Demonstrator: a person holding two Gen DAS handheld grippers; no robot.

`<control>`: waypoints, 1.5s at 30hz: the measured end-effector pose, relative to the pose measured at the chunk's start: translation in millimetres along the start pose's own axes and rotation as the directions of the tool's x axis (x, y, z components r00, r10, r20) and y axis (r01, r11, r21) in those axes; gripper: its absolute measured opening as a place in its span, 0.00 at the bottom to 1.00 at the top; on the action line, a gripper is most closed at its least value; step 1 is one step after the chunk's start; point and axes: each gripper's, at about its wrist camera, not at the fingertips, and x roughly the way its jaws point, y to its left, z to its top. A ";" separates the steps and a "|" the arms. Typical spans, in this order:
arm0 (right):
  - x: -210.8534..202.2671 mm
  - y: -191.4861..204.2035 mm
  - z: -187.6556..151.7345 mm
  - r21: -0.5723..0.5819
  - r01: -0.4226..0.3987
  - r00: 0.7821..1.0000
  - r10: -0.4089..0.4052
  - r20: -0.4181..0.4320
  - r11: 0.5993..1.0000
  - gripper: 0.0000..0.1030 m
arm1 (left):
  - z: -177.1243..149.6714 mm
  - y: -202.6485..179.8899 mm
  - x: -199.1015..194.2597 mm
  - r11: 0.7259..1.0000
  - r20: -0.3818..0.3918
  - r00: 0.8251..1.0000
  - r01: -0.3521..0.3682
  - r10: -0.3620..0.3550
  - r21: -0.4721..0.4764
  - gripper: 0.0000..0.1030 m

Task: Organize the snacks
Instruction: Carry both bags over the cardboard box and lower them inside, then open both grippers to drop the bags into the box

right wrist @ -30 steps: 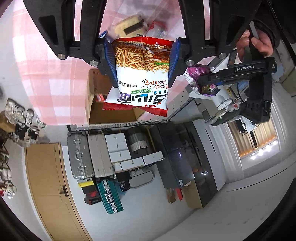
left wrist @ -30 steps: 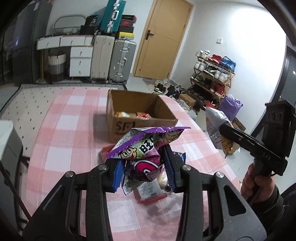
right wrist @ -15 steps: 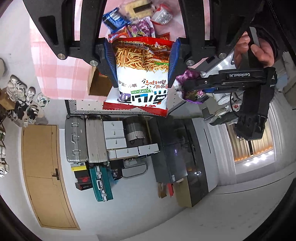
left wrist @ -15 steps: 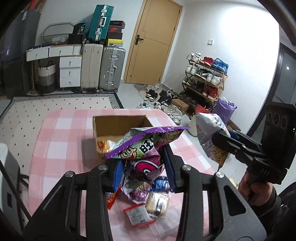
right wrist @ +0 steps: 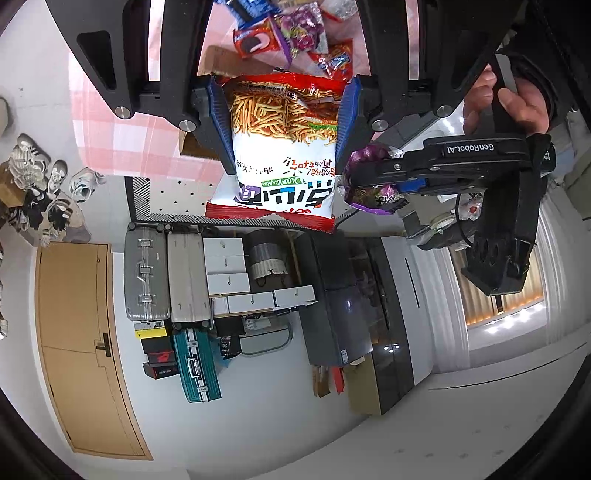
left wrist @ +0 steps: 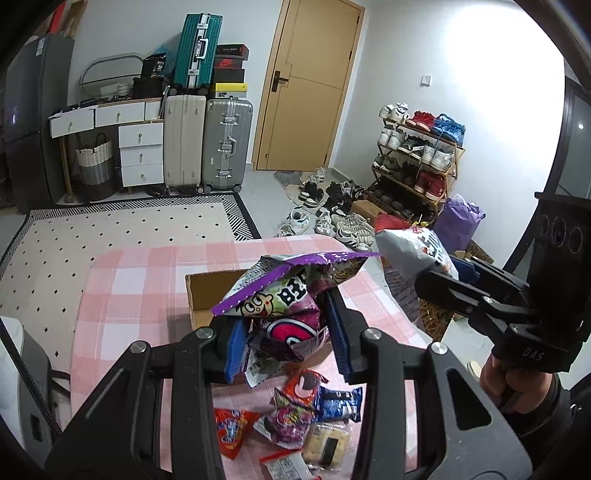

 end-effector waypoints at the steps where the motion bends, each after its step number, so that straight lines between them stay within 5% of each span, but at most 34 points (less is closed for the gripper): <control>1: 2.7 -1.3 0.6 -0.001 0.001 1.000 -0.001 -0.001 1.000 0.48 | 4.6 2.0 6.5 1.000 -0.005 1.000 0.001 -0.001 -0.003 0.35; 10: 60.1 -33.5 -1.5 0.052 0.004 0.998 -0.001 -0.056 0.999 0.48 | 20.7 36.7 99.6 0.998 -0.084 0.996 0.002 -0.008 -0.067 0.35; 23: 151.4 -76.4 -32.7 0.116 0.034 0.988 -0.015 -0.156 0.993 0.48 | -14.1 90.7 214.9 0.994 -0.184 0.983 -0.004 -0.016 -0.112 0.35; 35: 195.6 -97.3 -58.0 0.136 0.056 0.980 -0.029 -0.197 0.989 0.49 | -33.2 114.4 272.8 0.992 -0.236 0.972 -0.015 -0.016 -0.127 0.35; 38: 199.9 -98.0 -61.0 0.133 0.067 0.980 -0.040 -0.193 0.989 0.54 | -35.4 115.4 278.0 0.991 -0.256 0.967 -0.025 -0.010 -0.133 0.52; 40: 199.2 -97.2 -61.3 0.133 0.070 0.981 -0.044 -0.187 0.989 0.72 | -35.3 118.3 278.1 0.988 -0.248 0.968 -0.082 0.048 -0.129 0.81; 41: 197.8 -97.2 -60.1 0.130 0.089 0.982 -0.065 -0.177 0.987 0.81 | -34.7 119.6 275.9 0.988 -0.237 0.970 -0.089 0.056 -0.130 0.81; 45: 178.1 -94.5 -53.3 0.123 0.085 0.990 -0.070 -0.119 0.989 0.82 | -32.8 118.8 263.3 0.989 -0.209 0.976 -0.082 0.055 -0.125 0.81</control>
